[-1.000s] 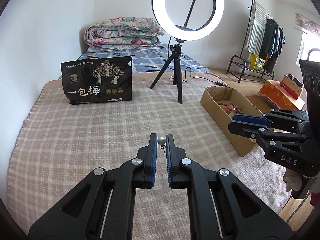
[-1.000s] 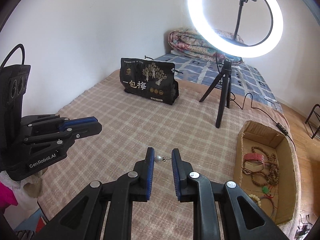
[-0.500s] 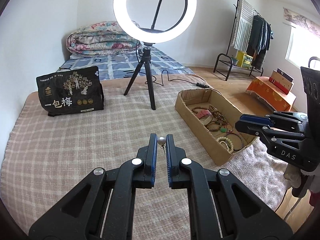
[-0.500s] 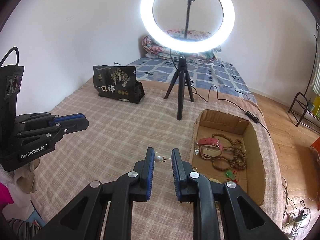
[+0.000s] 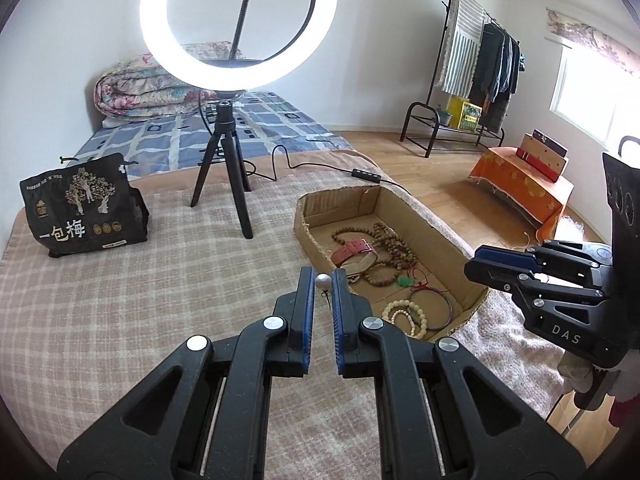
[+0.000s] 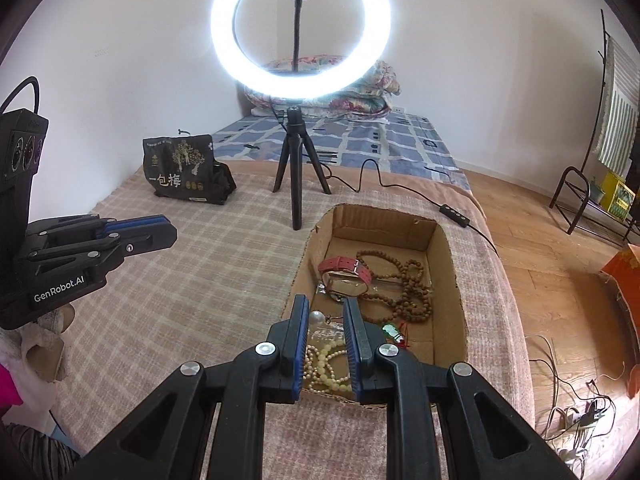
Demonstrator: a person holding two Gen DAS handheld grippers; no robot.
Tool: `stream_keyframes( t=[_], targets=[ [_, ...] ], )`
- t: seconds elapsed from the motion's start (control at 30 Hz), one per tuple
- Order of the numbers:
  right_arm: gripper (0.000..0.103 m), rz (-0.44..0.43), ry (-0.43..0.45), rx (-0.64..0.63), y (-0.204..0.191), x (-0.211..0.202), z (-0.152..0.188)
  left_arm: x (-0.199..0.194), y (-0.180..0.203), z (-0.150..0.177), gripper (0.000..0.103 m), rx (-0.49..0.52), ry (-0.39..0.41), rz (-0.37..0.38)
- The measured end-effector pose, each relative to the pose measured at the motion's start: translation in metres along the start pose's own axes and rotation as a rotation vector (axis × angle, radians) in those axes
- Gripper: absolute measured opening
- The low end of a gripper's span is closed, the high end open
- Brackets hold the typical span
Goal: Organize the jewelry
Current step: 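Carry both pearl earrings over the cardboard box, then lower the earrings into the box and open both tools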
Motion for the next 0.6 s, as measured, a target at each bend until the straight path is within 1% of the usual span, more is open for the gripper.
stream_keyframes(
  t=[0.23, 0.6],
  targets=[
    [0.016, 0.016, -0.011, 0.028, 0.023, 0.006, 0.008, 0.030, 0.021, -0.009, 0.007, 0.003, -0.015, 0.029],
    [0.016, 0.017, -0.034, 0.078, 0.050, 0.026, 0.024, 0.075, 0.043, -0.015, 0.007, 0.011, -0.037, 0.044]
  ],
)
Point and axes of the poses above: each gripper's, at about its wrist camera, not at the fingertips, and x roughly the way its jaws point, y to its right, z to its underside, the point moved 10 cm from there along x, roughly the way its jaws point, and after that the axes turned 3 degrees about y, right-handed, at the moved point
